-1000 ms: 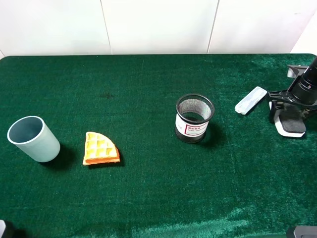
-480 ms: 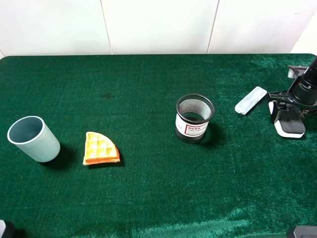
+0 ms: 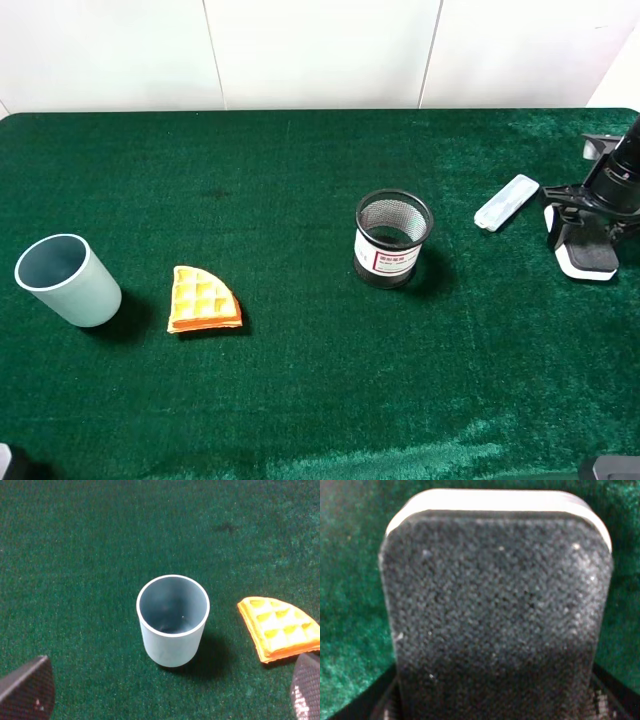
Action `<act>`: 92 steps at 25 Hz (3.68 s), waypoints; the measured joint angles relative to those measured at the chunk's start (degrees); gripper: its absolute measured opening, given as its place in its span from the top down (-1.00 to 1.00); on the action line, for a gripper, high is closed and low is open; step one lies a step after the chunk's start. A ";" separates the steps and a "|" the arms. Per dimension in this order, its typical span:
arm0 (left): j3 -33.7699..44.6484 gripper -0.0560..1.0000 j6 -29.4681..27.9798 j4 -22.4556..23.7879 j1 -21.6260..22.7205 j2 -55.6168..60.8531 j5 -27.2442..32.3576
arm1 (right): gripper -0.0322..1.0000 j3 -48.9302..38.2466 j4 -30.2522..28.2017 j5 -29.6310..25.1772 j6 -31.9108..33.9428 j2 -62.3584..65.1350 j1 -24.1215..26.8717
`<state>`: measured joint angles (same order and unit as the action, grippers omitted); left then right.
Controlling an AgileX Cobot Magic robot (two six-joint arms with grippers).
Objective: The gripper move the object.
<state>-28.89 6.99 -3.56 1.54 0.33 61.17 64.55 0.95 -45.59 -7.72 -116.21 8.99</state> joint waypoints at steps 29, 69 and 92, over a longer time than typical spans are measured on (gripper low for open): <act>0.00 -0.91 0.00 0.00 0.00 0.00 0.00 | 0.04 0.00 9.38 -18.67 1.78 24.65 -0.99; 0.00 -0.91 0.00 0.16 0.00 0.00 0.00 | 0.04 4.98 9.69 -20.21 26.55 30.73 -46.31; 0.00 -0.91 0.00 0.16 0.00 0.00 0.00 | 0.04 28.09 11.57 -12.74 29.84 7.17 -50.64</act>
<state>-28.89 6.99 -3.40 1.54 0.33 61.17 92.64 12.52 -58.33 22.13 -109.04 -41.65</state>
